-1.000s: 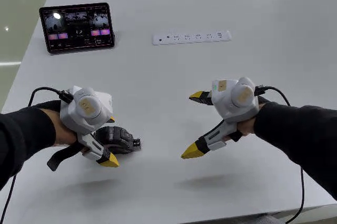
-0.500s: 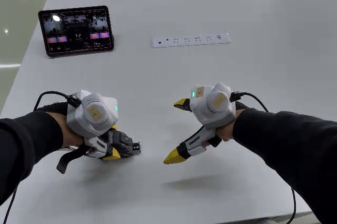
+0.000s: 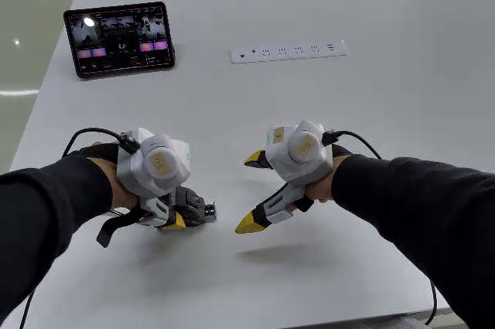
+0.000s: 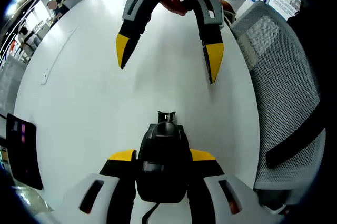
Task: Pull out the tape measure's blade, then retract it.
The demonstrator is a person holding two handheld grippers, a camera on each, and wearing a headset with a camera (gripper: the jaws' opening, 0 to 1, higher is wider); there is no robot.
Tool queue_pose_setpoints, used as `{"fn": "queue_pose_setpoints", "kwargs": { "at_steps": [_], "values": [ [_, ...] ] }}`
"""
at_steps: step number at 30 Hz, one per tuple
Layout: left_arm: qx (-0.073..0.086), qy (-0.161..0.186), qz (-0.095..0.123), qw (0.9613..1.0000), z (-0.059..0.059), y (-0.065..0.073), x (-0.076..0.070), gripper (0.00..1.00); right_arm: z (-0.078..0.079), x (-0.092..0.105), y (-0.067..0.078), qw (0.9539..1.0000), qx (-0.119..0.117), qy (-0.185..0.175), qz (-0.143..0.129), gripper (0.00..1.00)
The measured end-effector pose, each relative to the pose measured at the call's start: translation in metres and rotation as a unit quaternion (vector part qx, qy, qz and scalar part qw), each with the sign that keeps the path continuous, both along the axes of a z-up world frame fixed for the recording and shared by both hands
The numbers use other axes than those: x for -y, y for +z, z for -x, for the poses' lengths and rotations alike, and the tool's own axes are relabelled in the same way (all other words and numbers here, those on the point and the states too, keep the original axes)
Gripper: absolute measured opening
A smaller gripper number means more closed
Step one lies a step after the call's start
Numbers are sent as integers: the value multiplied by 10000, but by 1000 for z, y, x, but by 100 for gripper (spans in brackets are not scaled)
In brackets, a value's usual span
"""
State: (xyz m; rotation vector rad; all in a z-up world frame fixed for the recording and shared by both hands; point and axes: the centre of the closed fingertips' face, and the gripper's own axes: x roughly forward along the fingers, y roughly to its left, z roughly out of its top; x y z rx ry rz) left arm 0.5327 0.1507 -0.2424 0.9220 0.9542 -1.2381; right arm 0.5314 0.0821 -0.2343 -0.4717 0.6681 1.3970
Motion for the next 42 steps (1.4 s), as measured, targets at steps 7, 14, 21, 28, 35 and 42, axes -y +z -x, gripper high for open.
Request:
{"fn": "queue_pose_setpoints", "kwargs": {
  "at_steps": [7,14,21,28,35,42],
  "values": [
    [5,7,125,9999,-1,1,-2,33,6,-18,-11,9993,52,330,142,63],
    [-11,21,153,9999,-1,1,-1,33,9,-30,-18,9982,69,562,215,50],
    [-5,5,201,9998,-2,0,0,33,9,-35,-25,9968,93,737,304,39],
    [21,-9,197,9998,-2,0,1,33,9,-44,-31,9961,117,804,337,30],
    [19,-2,269,9996,-2,0,0,33,9,-47,-34,9945,218,944,411,15],
    [-19,13,276,9996,-2,0,1,33,6,-49,-35,9958,71,729,545,12]
  ]
}}
